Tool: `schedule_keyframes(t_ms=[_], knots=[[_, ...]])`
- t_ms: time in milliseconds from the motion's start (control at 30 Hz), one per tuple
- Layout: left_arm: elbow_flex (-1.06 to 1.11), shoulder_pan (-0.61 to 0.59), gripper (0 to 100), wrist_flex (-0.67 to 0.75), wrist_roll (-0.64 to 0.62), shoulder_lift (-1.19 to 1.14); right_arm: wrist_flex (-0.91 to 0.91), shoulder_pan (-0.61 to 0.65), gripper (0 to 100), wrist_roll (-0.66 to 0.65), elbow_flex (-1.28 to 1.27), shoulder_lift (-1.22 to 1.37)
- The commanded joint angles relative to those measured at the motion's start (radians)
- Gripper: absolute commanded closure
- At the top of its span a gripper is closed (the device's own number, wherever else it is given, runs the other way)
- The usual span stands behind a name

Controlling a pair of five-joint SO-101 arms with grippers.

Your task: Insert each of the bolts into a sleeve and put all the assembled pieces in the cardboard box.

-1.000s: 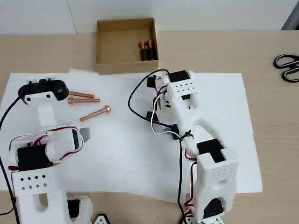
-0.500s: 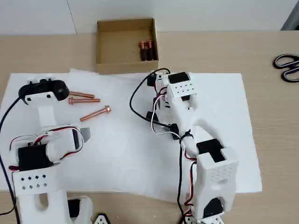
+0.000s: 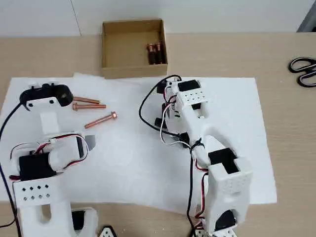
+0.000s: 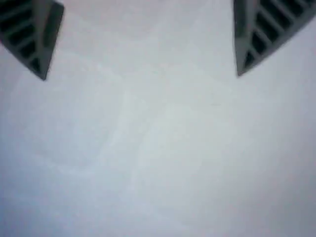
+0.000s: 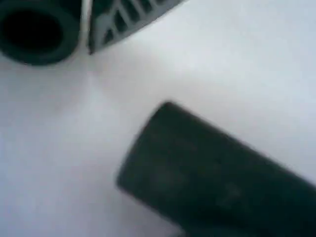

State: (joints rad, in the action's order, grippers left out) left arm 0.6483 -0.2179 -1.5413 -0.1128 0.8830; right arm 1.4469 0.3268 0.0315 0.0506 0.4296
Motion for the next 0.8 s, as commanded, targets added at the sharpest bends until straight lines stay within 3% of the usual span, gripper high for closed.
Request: schedule_keyframes(t_ms=[0,467,767], knots=[[-0.002,0.000,77,0.021,0.008,0.008,-0.059,-0.007,86.4,0.009,-0.038,-0.004],[-0.002,0.000,77,0.021,0.008,0.006,-0.131,-0.007,99.1,0.008,-0.115,-0.001],[-0.002,0.000,77,0.021,0.008,0.008,-0.133,-0.012,99.2,0.000,-0.118,-0.010]])
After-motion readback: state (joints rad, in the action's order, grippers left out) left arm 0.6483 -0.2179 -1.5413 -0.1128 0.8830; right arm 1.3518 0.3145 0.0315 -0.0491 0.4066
